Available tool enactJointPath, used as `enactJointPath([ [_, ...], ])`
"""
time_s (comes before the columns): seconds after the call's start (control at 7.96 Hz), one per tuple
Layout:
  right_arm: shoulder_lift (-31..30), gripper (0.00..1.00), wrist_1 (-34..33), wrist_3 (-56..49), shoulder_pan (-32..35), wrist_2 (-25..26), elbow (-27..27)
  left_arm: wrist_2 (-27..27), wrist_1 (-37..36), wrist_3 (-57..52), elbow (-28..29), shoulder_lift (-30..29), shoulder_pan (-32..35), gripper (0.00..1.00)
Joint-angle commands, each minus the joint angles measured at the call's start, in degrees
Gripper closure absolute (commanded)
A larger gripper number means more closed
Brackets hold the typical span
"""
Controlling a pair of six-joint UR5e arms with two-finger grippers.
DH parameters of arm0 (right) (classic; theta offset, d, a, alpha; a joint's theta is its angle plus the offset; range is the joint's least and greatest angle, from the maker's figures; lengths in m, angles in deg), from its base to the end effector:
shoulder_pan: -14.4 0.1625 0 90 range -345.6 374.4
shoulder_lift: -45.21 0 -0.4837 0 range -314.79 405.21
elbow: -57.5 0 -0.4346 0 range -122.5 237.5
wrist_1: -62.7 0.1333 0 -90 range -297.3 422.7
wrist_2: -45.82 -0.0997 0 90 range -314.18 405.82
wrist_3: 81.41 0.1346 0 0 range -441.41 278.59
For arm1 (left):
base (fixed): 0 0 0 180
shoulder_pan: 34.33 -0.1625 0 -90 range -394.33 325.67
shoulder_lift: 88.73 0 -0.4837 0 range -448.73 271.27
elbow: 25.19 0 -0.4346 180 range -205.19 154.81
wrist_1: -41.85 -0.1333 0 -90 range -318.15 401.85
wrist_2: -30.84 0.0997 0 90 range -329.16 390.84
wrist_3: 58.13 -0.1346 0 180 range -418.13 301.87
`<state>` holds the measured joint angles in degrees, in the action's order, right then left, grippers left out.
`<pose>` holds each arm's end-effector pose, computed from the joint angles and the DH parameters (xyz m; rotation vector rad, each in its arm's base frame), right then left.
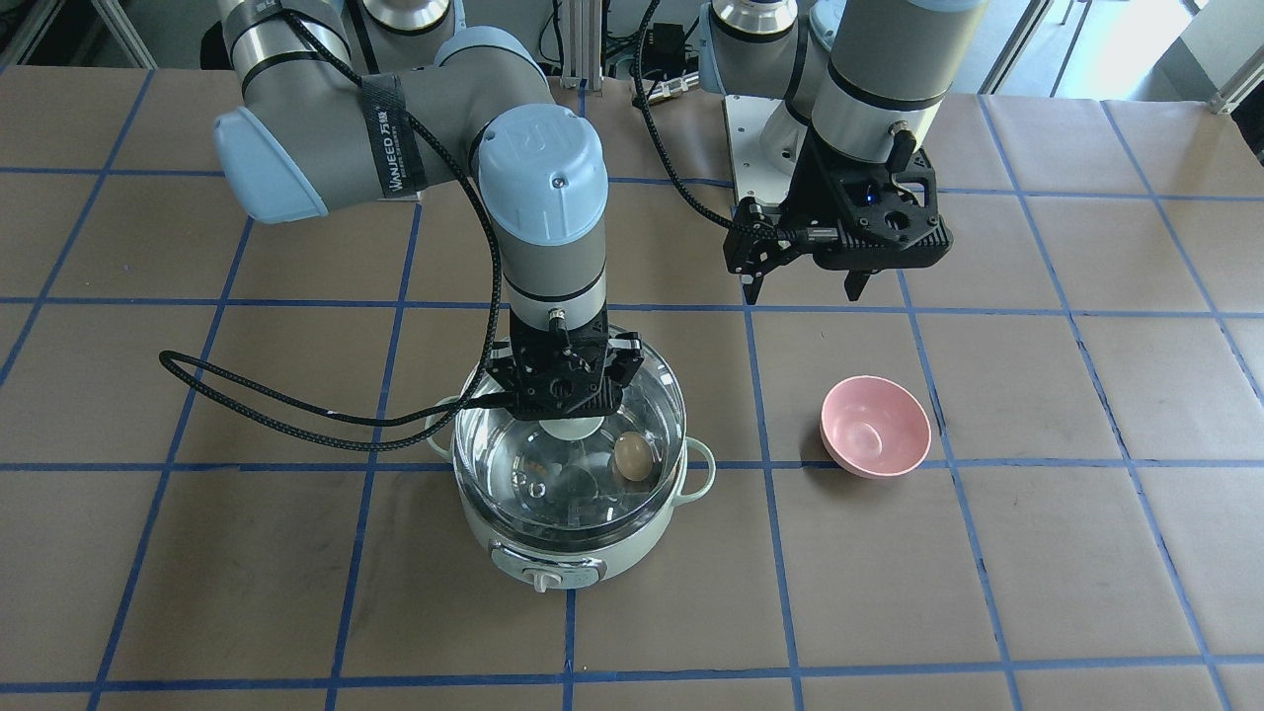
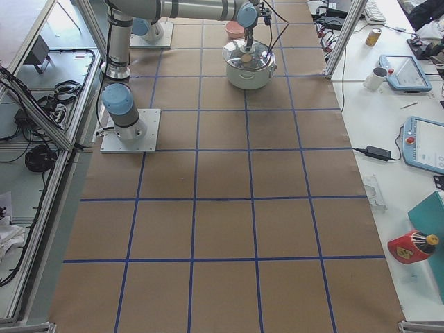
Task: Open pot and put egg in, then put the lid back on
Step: 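Lower the lid onto the pot and adjust it with the right gripper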
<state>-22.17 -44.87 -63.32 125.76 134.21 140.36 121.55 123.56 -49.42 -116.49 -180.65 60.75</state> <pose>0.3861 -0.6108 0.3622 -0.0893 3.1013 -0.0386 -0.1808 -0.5475 0.4963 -0.1002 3.1352 -0.1402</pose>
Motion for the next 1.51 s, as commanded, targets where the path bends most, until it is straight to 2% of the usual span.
enactJointPath([
  [0.0,-0.03,1.0,-0.01,-0.43,0.0,-0.07,0.02,0.0,0.03,0.08,-0.01,-0.02,0.1,0.0],
  [0.88,-0.03,1.0,-3.52,-0.87,0.0,0.02,1.24,0.08,0.03,0.7,-0.01,0.07,0.28,0.0],
  [1.01,-0.03,0.9,-4.65,-0.96,0.0,0.02,1.34,0.08,0.03,0.7,-0.01,0.07,0.37,0.0],
  [1.38,-0.38,1.0,-7.12,-1.75,-0.53,0.02,1.25,0.08,0.03,0.79,-0.01,0.07,0.37,0.0],
])
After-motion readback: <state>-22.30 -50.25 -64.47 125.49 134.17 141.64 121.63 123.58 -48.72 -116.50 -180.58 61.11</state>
